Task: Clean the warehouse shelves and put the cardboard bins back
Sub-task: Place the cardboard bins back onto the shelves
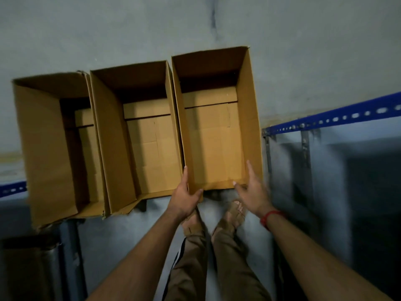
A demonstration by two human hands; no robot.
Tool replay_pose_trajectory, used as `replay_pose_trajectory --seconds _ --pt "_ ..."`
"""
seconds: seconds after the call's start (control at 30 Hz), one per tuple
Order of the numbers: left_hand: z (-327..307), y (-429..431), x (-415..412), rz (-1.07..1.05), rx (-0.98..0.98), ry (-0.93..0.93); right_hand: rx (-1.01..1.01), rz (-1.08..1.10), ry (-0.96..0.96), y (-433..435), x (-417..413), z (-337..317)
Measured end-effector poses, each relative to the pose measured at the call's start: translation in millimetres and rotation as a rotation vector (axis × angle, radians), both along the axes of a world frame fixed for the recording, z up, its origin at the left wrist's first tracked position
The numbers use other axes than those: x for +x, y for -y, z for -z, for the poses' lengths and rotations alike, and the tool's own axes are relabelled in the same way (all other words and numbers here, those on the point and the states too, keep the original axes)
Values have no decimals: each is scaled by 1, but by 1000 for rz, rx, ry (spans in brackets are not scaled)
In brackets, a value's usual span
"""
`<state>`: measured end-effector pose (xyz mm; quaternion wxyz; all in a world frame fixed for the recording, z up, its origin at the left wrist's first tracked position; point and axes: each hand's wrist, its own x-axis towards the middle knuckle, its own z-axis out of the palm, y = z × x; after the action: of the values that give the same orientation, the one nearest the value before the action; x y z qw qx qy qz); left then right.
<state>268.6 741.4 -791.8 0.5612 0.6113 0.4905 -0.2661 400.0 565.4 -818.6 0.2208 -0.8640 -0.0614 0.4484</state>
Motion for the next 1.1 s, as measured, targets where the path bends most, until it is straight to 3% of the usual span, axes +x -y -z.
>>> replay_pose_trajectory --seconds 0.4,0.73,1.1 --pt "-181 10 20 35 11 298 391 366 274 -8 -29 -191" --pt "-339 32 3 168 171 630 688 581 449 5 -63 -364" --pt "-429 89 -37 494 340 865 793 672 595 79 -126 -457"
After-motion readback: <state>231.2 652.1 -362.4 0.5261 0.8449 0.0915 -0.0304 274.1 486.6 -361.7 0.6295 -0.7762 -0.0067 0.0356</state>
